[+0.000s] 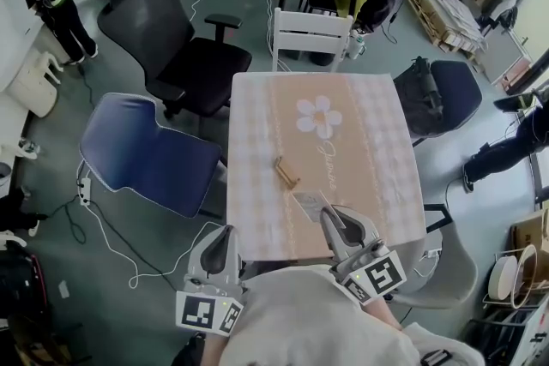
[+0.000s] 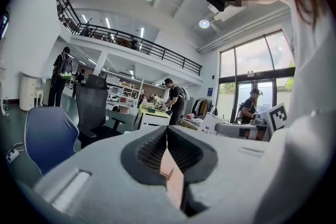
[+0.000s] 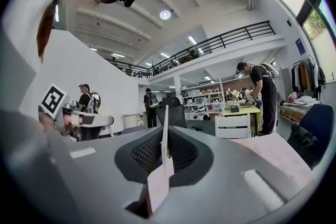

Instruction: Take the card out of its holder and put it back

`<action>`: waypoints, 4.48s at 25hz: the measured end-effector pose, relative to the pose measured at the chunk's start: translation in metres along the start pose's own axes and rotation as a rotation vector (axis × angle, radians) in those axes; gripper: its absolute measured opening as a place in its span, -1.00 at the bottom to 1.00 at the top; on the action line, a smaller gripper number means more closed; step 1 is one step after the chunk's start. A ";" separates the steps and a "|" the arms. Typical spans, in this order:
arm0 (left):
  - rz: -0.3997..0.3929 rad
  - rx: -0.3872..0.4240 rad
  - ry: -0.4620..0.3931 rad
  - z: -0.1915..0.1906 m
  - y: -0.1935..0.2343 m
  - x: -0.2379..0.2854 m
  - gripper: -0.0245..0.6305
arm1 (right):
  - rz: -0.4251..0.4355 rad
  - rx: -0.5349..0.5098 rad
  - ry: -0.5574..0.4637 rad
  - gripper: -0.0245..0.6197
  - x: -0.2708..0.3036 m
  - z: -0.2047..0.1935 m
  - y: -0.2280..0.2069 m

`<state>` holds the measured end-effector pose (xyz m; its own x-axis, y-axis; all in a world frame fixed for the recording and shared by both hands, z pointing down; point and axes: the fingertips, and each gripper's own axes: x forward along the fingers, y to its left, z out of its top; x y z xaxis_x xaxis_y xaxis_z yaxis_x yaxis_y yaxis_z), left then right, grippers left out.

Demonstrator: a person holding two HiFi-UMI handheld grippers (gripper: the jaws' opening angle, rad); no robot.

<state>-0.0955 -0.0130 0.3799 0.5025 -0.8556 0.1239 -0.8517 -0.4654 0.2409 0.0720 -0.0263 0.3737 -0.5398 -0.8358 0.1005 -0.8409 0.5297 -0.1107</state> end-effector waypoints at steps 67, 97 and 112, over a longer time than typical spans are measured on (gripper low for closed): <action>0.105 -0.070 0.026 -0.010 0.024 0.016 -0.93 | -0.027 0.068 0.078 -0.88 0.097 -0.057 -0.093; 0.127 -0.088 0.026 -0.012 0.032 0.019 -0.93 | -0.005 0.038 0.280 -0.88 0.153 -0.123 -0.102; 0.139 -0.097 0.021 -0.011 0.042 0.016 -0.93 | -0.010 0.028 0.355 -0.88 0.158 -0.124 -0.101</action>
<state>-0.1217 -0.0444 0.4022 0.3845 -0.9050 0.1821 -0.8955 -0.3177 0.3117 0.0664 -0.1938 0.5232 -0.5160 -0.7361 0.4381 -0.8473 0.5137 -0.1349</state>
